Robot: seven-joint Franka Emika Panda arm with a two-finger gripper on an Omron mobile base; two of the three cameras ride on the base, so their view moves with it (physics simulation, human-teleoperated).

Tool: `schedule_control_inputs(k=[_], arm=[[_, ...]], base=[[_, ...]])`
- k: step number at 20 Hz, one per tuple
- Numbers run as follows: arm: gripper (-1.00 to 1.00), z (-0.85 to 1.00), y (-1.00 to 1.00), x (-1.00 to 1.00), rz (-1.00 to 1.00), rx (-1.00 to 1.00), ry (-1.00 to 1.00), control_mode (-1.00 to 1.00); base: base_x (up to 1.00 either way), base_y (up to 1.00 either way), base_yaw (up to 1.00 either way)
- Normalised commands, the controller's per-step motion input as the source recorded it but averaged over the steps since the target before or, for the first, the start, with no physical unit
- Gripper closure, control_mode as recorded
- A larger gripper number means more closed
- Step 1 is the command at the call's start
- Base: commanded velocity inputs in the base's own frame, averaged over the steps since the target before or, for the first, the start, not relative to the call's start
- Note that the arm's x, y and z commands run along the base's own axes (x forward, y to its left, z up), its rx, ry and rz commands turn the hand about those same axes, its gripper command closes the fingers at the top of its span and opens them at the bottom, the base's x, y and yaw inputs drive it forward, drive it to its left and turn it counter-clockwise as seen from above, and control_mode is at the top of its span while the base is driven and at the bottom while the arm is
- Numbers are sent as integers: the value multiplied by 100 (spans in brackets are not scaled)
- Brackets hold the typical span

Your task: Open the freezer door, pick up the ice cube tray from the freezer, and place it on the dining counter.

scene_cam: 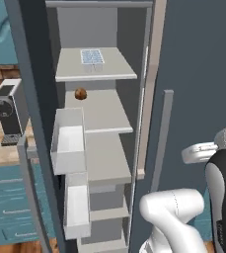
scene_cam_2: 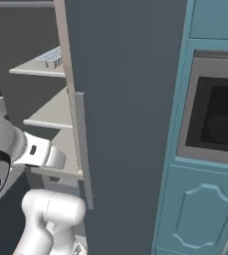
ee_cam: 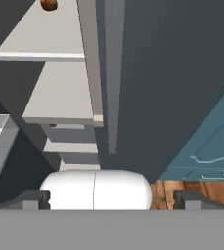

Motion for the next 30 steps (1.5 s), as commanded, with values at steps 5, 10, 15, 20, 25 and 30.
schedule_control_inputs(k=[5,10,15,20,25,30], arm=[[-100,0,0,0,0,0,0,100],[-100,0,0,0,0,0,0,100],[-100,0,0,0,0,0,0,100],[-100,0,0,0,0,0,0,100],[-100,0,0,0,0,0,0,100],[-100,0,0,0,0,0,0,100]], base=[[1,49,13],[17,8,11],[34,0,9],[43,0,10],[39,0,7],[24,16,2]])
